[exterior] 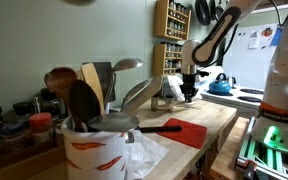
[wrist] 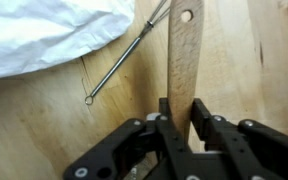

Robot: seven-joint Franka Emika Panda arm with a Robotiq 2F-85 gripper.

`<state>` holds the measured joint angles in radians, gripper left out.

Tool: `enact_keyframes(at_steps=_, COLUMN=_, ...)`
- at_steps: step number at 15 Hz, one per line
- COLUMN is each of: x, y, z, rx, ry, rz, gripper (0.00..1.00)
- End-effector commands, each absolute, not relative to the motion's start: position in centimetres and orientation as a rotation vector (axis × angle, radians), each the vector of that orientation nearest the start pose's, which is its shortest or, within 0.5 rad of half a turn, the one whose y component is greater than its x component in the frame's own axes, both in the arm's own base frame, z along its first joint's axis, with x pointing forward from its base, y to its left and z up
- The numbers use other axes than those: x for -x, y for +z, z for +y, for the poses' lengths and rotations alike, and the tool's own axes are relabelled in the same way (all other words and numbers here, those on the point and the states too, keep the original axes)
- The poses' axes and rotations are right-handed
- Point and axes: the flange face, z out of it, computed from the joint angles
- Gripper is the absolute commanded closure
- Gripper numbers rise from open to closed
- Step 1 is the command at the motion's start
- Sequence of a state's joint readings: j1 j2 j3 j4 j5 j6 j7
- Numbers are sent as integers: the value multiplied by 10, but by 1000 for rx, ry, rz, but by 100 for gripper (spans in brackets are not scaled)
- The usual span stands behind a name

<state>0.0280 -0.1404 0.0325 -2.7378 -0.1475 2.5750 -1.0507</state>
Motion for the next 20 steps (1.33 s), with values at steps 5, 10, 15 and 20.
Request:
enact_keyframes(at_steps=5, x=-362, y=327, z=31, rx=2404, ry=138, rz=-2159, gripper=93)
enact_keyframes(at_steps=10, x=-360, y=390, z=60, rx=2400, ry=-17, rz=-2276, gripper=93)
enact_keyframes(at_steps=15, x=-366, y=392, z=60, rx=2401, ry=-40, rz=-2279, gripper=74)
enact_keyframes(at_steps=20, x=-359, y=436, z=113, rx=2299, ry=-91, rz=-2521, gripper=93)
